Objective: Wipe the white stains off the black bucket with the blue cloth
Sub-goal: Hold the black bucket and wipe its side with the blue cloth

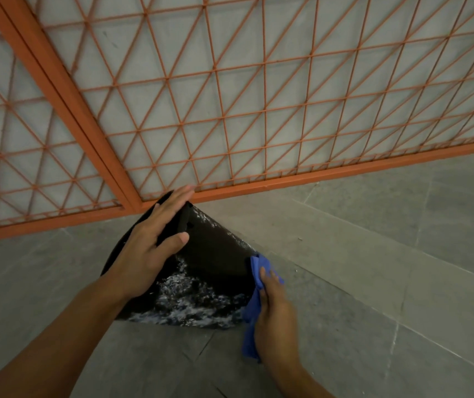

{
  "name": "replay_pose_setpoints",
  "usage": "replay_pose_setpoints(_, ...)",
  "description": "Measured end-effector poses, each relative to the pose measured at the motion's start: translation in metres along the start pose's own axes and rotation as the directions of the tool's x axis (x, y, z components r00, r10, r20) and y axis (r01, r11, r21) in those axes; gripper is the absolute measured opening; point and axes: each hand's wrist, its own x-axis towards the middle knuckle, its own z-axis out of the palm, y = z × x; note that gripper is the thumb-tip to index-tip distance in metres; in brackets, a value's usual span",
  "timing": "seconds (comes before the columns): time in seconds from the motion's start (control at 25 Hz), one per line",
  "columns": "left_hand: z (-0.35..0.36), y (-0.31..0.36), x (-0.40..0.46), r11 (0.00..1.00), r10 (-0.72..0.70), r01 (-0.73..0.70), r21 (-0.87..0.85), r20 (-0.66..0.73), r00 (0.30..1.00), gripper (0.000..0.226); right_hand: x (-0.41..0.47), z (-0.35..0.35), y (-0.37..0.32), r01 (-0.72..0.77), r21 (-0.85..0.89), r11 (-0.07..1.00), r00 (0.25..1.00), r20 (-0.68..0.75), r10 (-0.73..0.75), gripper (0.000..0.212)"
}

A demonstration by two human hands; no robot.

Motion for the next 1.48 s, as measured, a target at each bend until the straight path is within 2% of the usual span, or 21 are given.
replay_pose_setpoints(0.08, -0.004, -0.002, -0.002, 1.000, -0.026, 0.026, -0.011, -0.034, 0.999, 0.064, -0.003, 0.011, -0.010, -0.003, 0.187, 0.982, 0.996, 0.086, -0.013, 0.043)
replay_pose_setpoints(0.16, -0.003, -0.002, -0.004, 0.998, -0.049, 0.046, -0.042, -0.057, 0.997, 0.065, 0.011, 0.007, -0.007, -0.134, 0.252, 0.959, 0.991, 0.044, 0.127, 0.044)
replay_pose_setpoints(0.2, -0.004, -0.002, -0.005, 0.998, -0.048, 0.045, -0.052, -0.056, 0.997, 0.065, 0.017, 0.004, -0.005, -0.142, 0.203, 0.969, 0.990, 0.032, 0.138, 0.044)
replay_pose_setpoints(0.24, -0.004, -0.003, -0.006, 0.998, -0.041, 0.038, -0.056, -0.052, 0.998, 0.066, 0.016, -0.001, 0.000, -0.093, 0.032, 0.995, 0.996, -0.011, 0.093, 0.049)
replay_pose_setpoints(0.28, -0.006, -0.004, -0.007, 0.998, -0.028, 0.025, -0.056, -0.046, 0.999, 0.065, 0.012, -0.002, -0.001, -0.106, -0.015, 0.994, 0.994, -0.017, 0.106, 0.053)
replay_pose_setpoints(0.32, -0.007, -0.005, -0.008, 0.998, -0.012, 0.009, -0.055, -0.042, 0.999, 0.065, 0.007, -0.004, -0.001, -0.025, -0.080, 0.997, 1.000, -0.019, 0.023, 0.051)
replay_pose_setpoints(0.36, -0.008, -0.006, -0.009, 0.998, -0.001, -0.001, -0.056, -0.042, 0.999, 0.066, 0.000, -0.002, -0.006, 0.055, -0.068, 0.996, 0.997, 0.057, -0.051, 0.047)
replay_pose_setpoints(0.44, -0.009, -0.007, -0.007, 0.998, -0.016, 0.012, -0.060, -0.055, 0.998, 0.066, -0.001, 0.006, -0.009, 0.202, -0.142, 0.969, 0.979, 0.052, -0.196, 0.046)
replay_pose_setpoints(0.52, -0.008, -0.007, -0.005, 0.997, -0.047, 0.043, -0.071, -0.067, 0.997, 0.065, 0.015, 0.003, -0.003, 0.093, -0.044, 0.995, 0.996, 0.014, -0.093, 0.046)
replay_pose_setpoints(0.64, -0.008, -0.006, -0.004, 0.997, -0.043, 0.038, -0.073, -0.064, 0.997, 0.066, 0.013, -0.005, 0.003, 0.011, -0.173, 0.985, 1.000, -0.019, -0.015, 0.048)
replay_pose_setpoints(0.68, -0.010, -0.006, -0.005, 0.997, -0.035, 0.031, -0.071, -0.060, 0.998, 0.068, 0.003, -0.004, 0.004, 0.026, -0.177, 0.984, 0.999, -0.025, -0.031, 0.046)
replay_pose_setpoints(0.72, -0.010, -0.007, -0.006, 0.997, -0.032, 0.027, -0.071, -0.061, 0.998, 0.069, -0.005, -0.001, 0.001, 0.133, -0.203, 0.970, 0.991, 0.028, -0.130, 0.042)
replay_pose_setpoints(0.76, -0.011, -0.007, -0.007, 0.997, -0.031, 0.026, -0.071, -0.066, 0.997, 0.070, -0.010, 0.002, -0.007, 0.196, -0.152, 0.969, 0.979, 0.090, -0.184, 0.042)
replay_pose_setpoints(0.92, -0.008, -0.006, -0.005, 0.997, -0.025, 0.020, -0.077, -0.063, 0.998, 0.070, 0.019, -0.005, -0.015, 0.160, -0.096, 0.982, 0.983, 0.108, -0.149, 0.044)
replay_pose_setpoints(1.0, -0.008, -0.005, -0.005, 0.997, -0.017, 0.012, -0.080, -0.058, 0.998, 0.069, 0.006, -0.002, -0.020, 0.180, -0.065, 0.982, 0.981, 0.087, -0.174, 0.047)
replay_pose_setpoints(1.04, -0.009, -0.005, -0.006, 0.997, -0.002, -0.002, -0.072, -0.059, 0.998, 0.068, -0.006, 0.005, -0.026, 0.194, -0.006, 0.981, 0.973, 0.132, -0.192, 0.053)
replay_pose_setpoints(1.12, -0.008, -0.006, -0.006, 0.999, 0.020, -0.022, -0.043, -0.046, 0.999, 0.067, -0.022, 0.019, -0.046, 0.432, -0.049, 0.901, 0.885, 0.218, -0.412, 0.071)
replay_pose_setpoints(1.16, -0.007, -0.007, -0.006, 0.999, 0.019, -0.021, -0.040, -0.037, 0.999, 0.066, -0.019, 0.024, -0.050, 0.513, -0.103, 0.852, 0.846, 0.227, -0.482, 0.070)
replay_pose_setpoints(1.24, -0.005, -0.005, -0.005, 0.998, 0.004, -0.007, -0.066, -0.046, 0.999, 0.063, 0.000, 0.026, -0.055, 0.487, -0.139, 0.862, 0.864, 0.218, -0.453, 0.049)
replay_pose_setpoints(1.32, -0.005, -0.004, -0.005, 0.996, -0.003, -0.002, -0.084, -0.062, 0.998, 0.062, 0.007, 0.026, -0.061, 0.443, -0.137, 0.886, 0.885, 0.223, -0.409, 0.048)
replay_pose_setpoints(1.48, -0.006, -0.006, -0.006, 0.997, 0.012, -0.018, -0.070, -0.072, 0.997, 0.062, 0.016, 0.030, -0.070, 0.465, -0.094, 0.880, 0.870, 0.229, -0.435, 0.042)
